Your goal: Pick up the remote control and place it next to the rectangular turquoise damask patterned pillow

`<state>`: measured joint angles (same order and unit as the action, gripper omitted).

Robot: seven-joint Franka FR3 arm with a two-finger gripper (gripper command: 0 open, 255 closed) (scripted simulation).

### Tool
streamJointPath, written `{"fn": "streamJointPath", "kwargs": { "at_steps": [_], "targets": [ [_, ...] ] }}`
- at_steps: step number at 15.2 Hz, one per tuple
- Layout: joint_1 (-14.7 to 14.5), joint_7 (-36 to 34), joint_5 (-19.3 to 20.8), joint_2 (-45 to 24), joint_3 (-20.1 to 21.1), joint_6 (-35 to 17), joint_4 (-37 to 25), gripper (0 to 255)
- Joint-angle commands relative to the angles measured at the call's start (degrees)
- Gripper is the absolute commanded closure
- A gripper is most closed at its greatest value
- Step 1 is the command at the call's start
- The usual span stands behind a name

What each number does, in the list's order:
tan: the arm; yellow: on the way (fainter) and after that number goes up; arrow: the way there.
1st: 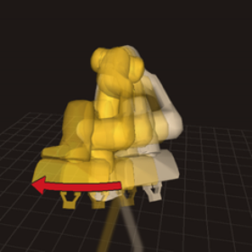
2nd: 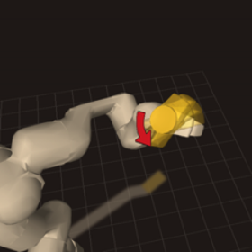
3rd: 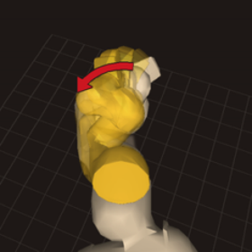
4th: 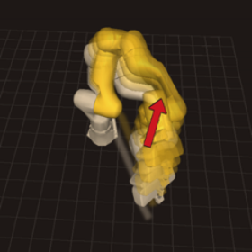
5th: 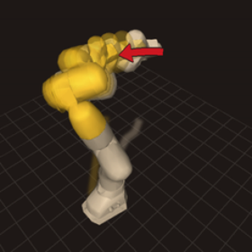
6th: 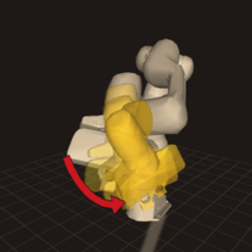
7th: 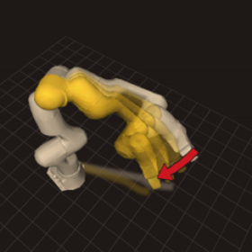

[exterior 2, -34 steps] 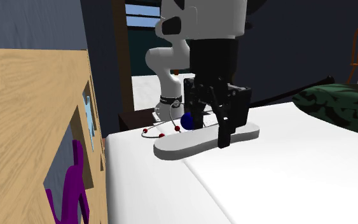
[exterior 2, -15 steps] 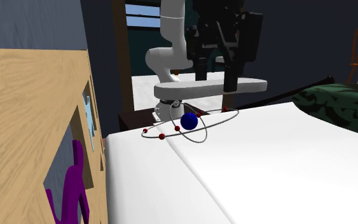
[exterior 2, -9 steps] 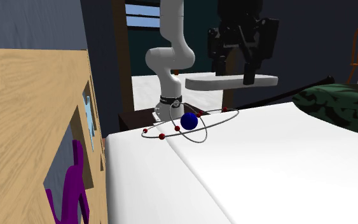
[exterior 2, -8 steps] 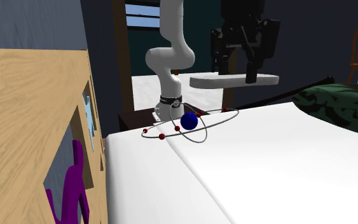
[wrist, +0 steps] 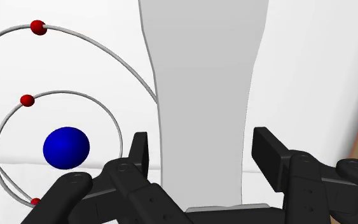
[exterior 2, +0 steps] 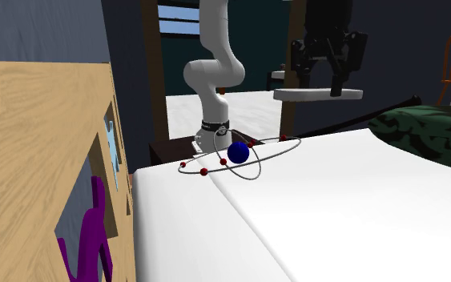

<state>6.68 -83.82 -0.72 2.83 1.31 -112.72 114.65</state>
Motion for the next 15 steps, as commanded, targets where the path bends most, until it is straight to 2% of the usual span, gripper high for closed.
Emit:
{"fn": "streamJointPath", "kwargs": {
  "at_steps": [1, 8, 15],
  "targets": [
    [-1.22, -2.58, -0.10, 2.12, 1.34, -0.57, 2.64, 255],
    [-5.43, -11.44, -1.17, 7.19, 6.53, -1.12, 8.11, 255],
    [-9.72, -20.75, -2.68, 9.68, 12.33, -1.19, 10.39, 255]
  ]
}}
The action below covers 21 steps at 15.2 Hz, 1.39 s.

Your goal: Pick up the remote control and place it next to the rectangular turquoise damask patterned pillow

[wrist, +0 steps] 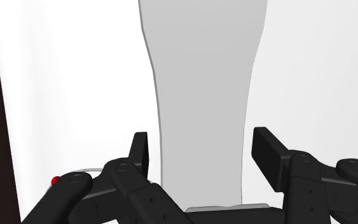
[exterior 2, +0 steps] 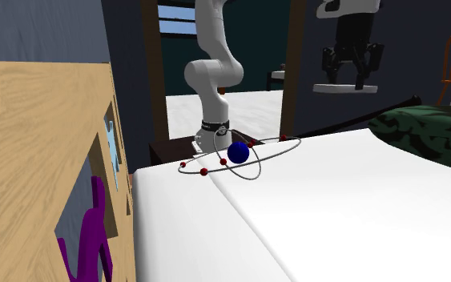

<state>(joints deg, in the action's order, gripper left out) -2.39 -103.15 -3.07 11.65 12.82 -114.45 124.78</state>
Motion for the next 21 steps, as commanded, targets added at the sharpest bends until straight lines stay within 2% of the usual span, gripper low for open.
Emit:
{"fn": "streamJointPath", "kwargs": {
  "at_steps": [1, 12, 20, 21],
  "targets": [
    [-1.27, -2.80, -0.54, 0.99, 1.69, 0.54, 0.32, 255],
    [-7.58, -18.83, -1.22, -1.74, 11.64, 0.86, -3.18, 255],
    [-12.41, -33.05, 2.30, -9.58, 19.36, 1.83, -11.43, 255],
    [-12.46, -33.14, 2.40, -9.77, 19.36, 1.08, -10.84, 255]
  ]
}}
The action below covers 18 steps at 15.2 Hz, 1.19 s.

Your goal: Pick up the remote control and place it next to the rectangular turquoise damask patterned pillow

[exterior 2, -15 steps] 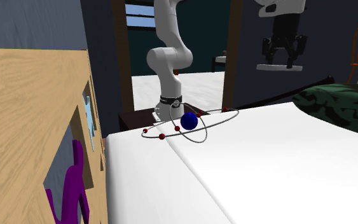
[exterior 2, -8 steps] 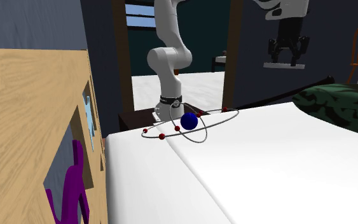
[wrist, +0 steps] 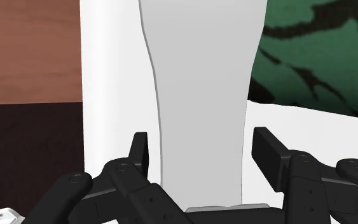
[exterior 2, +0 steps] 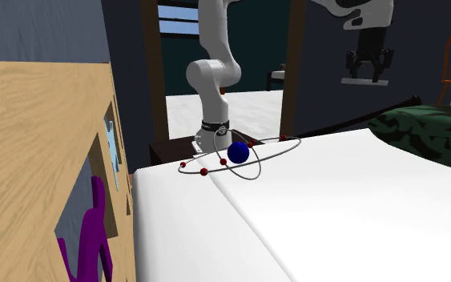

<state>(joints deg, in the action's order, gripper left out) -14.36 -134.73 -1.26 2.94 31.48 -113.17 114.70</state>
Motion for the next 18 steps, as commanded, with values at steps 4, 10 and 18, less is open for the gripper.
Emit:
{"fn": "streamJointPath", "kwargs": {
  "at_steps": [4, 10, 18],
  "targets": [
    [-0.59, -1.95, 1.11, -1.95, 0.79, -3.20, 1.49, 255],
    [-0.73, -2.76, 2.20, -3.71, 0.94, -7.67, 4.48, 255],
    [-0.99, -4.32, 4.34, -6.81, 0.95, -13.54, 7.77, 255]
  ]
}}
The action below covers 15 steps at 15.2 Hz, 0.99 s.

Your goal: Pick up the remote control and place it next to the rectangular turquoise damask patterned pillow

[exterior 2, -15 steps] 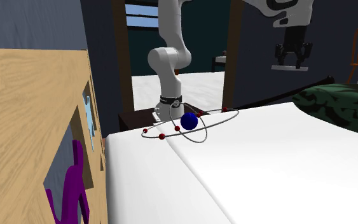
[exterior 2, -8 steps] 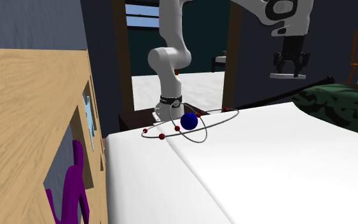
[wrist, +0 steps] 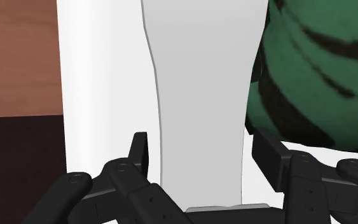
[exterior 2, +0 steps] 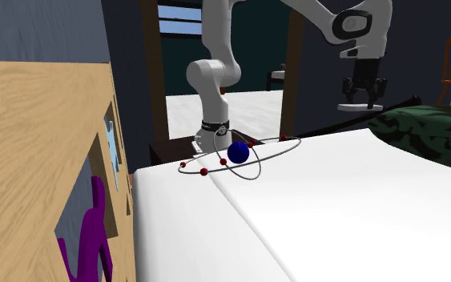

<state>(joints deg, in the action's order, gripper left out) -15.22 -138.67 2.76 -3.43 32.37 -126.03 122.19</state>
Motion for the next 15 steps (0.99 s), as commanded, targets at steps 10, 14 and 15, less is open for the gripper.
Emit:
{"fn": "streamJointPath", "kwargs": {
  "at_steps": [10, 14, 15],
  "targets": [
    [-0.77, -3.16, 4.27, -5.44, -0.54, -7.76, 3.23, 255],
    [-1.22, -4.53, 6.23, -7.75, -1.09, -10.47, 4.04, 255],
    [-1.35, -4.89, 6.75, -8.35, -1.26, -11.13, 4.21, 255]
  ]
}}
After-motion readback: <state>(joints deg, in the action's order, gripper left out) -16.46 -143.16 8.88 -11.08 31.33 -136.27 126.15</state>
